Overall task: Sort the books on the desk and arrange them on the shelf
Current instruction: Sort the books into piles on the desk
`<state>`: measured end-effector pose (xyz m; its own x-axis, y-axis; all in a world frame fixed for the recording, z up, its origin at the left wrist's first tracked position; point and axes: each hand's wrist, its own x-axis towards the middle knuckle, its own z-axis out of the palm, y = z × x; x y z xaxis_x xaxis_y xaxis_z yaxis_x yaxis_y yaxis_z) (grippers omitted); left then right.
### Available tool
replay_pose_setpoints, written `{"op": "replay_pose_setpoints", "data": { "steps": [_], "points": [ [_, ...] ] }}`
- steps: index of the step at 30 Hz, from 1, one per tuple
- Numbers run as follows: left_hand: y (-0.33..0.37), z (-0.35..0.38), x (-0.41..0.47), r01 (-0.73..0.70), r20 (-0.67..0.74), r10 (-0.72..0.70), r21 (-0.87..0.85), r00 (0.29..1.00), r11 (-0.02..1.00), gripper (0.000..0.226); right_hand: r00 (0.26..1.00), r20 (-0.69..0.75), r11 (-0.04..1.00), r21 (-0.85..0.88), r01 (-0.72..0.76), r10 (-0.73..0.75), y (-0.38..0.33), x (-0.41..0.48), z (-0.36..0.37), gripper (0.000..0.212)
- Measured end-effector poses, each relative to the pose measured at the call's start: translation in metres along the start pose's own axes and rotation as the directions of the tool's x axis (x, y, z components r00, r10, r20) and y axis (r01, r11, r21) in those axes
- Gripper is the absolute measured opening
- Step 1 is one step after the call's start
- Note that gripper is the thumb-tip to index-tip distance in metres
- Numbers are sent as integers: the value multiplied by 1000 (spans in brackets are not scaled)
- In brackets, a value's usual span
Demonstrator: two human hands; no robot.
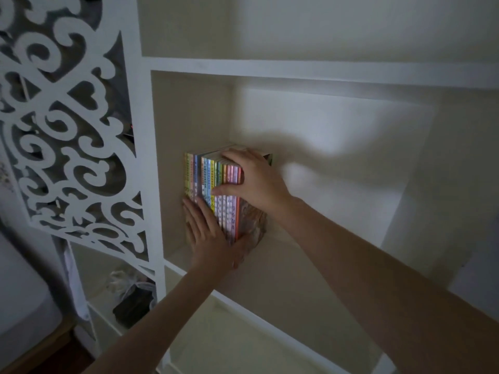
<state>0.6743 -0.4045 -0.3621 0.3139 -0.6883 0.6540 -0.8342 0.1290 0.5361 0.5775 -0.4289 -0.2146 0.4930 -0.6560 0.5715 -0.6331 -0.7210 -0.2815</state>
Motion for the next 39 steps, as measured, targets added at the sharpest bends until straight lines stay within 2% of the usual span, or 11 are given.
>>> {"op": "replay_pose_setpoints", "data": {
  "steps": [5,9,18,21,24,26,29,31,33,36,39],
  "points": [
    [-5,-2,0,-8,-47,11,61,999,998,115,995,95,997,-72,-28,35,-9,14,1,93],
    [-3,0,0,-25,-73,24,-11,997,1000,119,978,183,987,105,-123,103,-14,3,-6,111],
    [12,-13,-12,-30,-61,23,-122,998,992,114,975,83,935,279,-219,204,-15,-35,-6,128],
    [27,-35,-32,-146,-139,123,-168,983,975,97,953,-2,857,438,-271,302,-25,-56,-12,111],
    [58,-64,-63,-303,-36,306,-288,951,908,102,959,1,838,487,-248,283,-38,-96,-21,80],
    [77,-72,-76,-390,17,416,-314,909,865,100,975,6,864,463,-199,222,-44,-123,-30,70],
    [92,-71,-78,-313,90,367,-362,926,878,96,953,-24,815,525,-244,301,-51,-152,-50,60],
    [98,-73,-83,-210,144,305,-456,941,865,88,916,13,710,627,-320,401,-54,-173,-62,53],
    [108,-84,-101,-164,183,303,-536,935,828,73,903,80,622,698,-353,423,-55,-209,-72,49],
    [130,-113,-147,-221,126,396,-659,910,719,45,891,185,544,735,-405,414,-53,-280,-89,35],
    [164,-120,-206,-353,92,573,-706,814,614,33,818,297,505,668,-547,493,-35,-366,-114,30]
  ]
}}
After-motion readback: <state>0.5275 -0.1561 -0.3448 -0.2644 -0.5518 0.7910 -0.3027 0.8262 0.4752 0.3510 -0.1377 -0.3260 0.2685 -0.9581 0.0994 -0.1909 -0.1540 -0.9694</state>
